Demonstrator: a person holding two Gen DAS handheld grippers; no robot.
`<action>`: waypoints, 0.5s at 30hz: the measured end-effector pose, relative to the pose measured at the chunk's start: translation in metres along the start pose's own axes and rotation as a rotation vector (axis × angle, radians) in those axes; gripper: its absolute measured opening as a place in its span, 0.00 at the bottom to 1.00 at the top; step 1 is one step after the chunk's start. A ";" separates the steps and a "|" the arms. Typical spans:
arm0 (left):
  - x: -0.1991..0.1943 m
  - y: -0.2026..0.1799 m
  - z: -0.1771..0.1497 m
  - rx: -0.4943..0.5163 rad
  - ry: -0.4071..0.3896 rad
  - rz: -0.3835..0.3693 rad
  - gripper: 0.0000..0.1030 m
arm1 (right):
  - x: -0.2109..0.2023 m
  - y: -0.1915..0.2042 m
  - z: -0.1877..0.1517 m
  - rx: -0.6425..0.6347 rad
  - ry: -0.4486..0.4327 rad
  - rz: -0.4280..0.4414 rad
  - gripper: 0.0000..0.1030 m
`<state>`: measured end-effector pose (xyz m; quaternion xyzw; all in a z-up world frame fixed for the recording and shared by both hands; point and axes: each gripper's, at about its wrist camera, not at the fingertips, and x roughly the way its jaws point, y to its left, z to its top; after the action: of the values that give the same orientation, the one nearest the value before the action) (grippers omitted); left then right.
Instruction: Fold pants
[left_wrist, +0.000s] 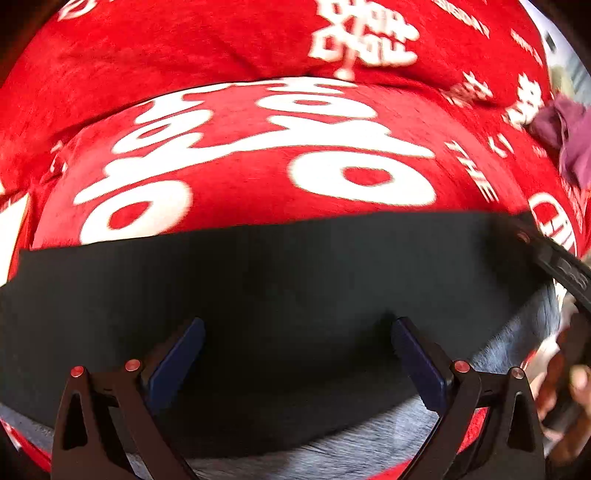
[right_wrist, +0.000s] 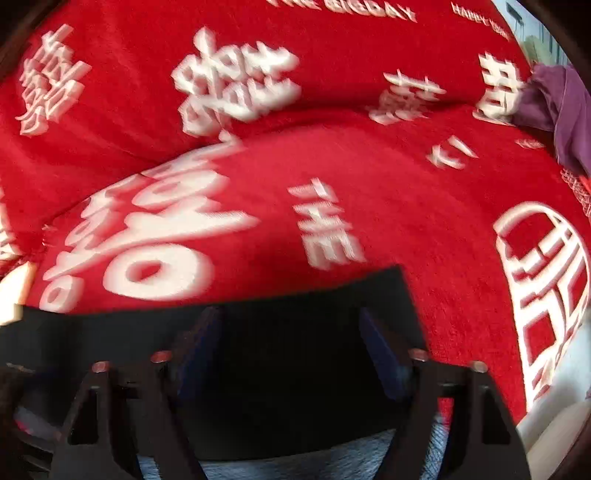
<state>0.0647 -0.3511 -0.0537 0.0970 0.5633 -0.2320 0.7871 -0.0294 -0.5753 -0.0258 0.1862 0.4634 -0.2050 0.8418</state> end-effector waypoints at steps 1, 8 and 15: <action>-0.001 0.003 0.000 -0.014 -0.005 0.001 0.98 | -0.008 0.002 -0.002 0.012 0.006 -0.016 0.69; 0.001 0.000 0.021 -0.064 -0.001 -0.001 0.98 | -0.018 0.038 -0.049 0.002 0.090 -0.026 0.91; 0.002 0.056 0.007 -0.111 -0.002 0.083 0.98 | -0.016 0.057 -0.066 -0.043 -0.021 -0.152 1.00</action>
<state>0.0980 -0.3058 -0.0591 0.0763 0.5698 -0.1677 0.8009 -0.0544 -0.4904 -0.0380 0.1304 0.4716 -0.2602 0.8324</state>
